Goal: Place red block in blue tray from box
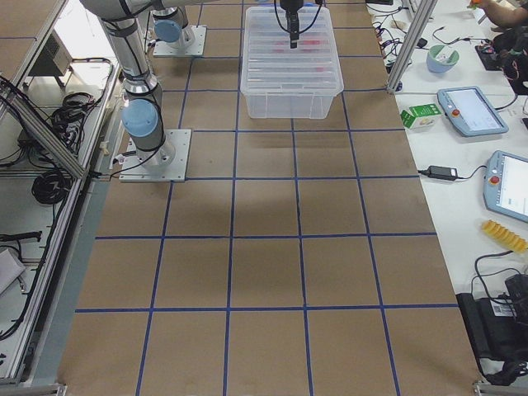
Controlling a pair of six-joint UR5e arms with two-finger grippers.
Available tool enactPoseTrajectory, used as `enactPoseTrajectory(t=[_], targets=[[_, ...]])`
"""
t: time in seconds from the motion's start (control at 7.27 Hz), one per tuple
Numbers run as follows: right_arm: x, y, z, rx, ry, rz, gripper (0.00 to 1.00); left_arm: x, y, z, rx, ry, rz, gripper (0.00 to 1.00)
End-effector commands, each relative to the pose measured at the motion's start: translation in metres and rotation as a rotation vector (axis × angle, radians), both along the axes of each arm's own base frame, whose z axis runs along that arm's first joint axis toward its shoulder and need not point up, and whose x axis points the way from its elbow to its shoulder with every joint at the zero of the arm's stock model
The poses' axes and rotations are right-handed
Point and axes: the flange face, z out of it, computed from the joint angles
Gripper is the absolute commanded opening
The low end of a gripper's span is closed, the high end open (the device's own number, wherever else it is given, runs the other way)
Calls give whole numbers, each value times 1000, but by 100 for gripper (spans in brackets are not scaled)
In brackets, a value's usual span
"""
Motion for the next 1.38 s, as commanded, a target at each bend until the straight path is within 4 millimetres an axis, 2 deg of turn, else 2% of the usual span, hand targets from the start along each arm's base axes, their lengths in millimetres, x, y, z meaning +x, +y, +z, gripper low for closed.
enactPoseTrajectory(t=[0.0, 0.28, 0.41, 0.69, 0.96, 1.1, 1.24], targets=[[-1, 1, 0, 3, 1, -2, 100, 0, 4, 4, -7, -1, 6, 100], [-9, -2, -1, 12, 3, -15, 100, -1, 5, 5, -8, 0, 10, 100], [-20, -2, -3, 35, 9, -32, 100, -1, 5, 4, -7, 1, 10, 100], [-42, -8, 0, 30, 11, -59, 100, -1, 6, 5, -8, 1, 10, 100], [-77, -11, 6, 16, 125, -84, 100, -1, 6, 5, -10, 3, 10, 100], [-82, -13, 0, 28, 120, -71, 100, -1, 6, 5, -11, 1, 12, 100], [-81, -8, -26, 80, 120, -63, 100, -1, 6, 5, -10, 1, 10, 100]])
